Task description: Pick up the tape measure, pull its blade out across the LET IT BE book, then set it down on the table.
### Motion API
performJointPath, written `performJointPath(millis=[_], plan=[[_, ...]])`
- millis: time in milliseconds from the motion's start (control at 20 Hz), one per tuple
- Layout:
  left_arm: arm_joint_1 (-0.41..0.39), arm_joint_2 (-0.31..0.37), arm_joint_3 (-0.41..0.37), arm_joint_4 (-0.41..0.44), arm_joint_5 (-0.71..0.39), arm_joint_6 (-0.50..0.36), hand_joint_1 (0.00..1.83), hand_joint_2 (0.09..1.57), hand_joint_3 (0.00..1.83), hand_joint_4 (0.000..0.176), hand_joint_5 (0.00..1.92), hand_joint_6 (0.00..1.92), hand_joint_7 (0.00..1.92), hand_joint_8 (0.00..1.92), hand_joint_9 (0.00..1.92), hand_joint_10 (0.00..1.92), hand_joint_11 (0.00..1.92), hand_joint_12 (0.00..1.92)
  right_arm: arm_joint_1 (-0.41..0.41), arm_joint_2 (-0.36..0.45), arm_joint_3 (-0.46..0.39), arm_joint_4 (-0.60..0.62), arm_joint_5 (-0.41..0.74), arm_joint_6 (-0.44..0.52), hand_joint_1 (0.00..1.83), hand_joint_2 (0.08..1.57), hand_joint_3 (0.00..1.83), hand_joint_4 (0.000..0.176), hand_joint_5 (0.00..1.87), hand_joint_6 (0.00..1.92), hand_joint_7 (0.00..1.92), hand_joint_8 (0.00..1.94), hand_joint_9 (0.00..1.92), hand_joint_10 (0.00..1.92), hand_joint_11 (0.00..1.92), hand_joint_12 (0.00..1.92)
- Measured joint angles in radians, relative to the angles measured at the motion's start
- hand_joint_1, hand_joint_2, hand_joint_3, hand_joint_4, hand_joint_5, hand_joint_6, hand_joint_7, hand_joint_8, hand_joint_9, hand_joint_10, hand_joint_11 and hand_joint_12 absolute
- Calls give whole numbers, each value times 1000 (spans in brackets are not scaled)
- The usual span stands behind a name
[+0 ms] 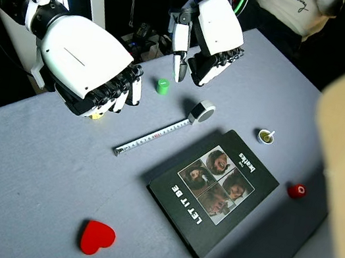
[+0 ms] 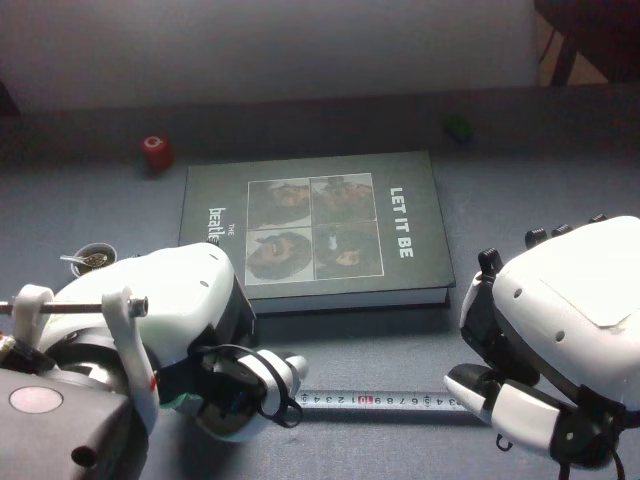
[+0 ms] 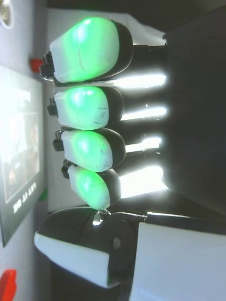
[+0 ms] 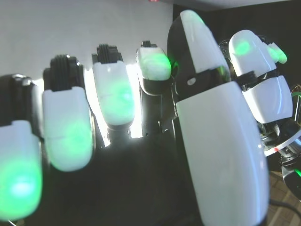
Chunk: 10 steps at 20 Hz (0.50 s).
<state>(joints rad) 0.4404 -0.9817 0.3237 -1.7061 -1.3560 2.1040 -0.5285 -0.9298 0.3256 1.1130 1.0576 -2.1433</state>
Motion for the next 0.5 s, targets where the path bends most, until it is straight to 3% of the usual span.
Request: performJointPath(millis=[100,500], plan=[[0,0,1,-1,-2,2,163,1151,8,3,159,6,143,5,153,8,0,571,-3,2,0,3,0,0,94,1186,25,25,57,6,46,2,24,6,0,440],[0,0,6,-3,-4,3,172,1143,0,0,180,4,173,5,183,7,0,616,-7,3,0,2,-2,4,84,1200,12,18,58,4,62,3,35,5,0,471]])
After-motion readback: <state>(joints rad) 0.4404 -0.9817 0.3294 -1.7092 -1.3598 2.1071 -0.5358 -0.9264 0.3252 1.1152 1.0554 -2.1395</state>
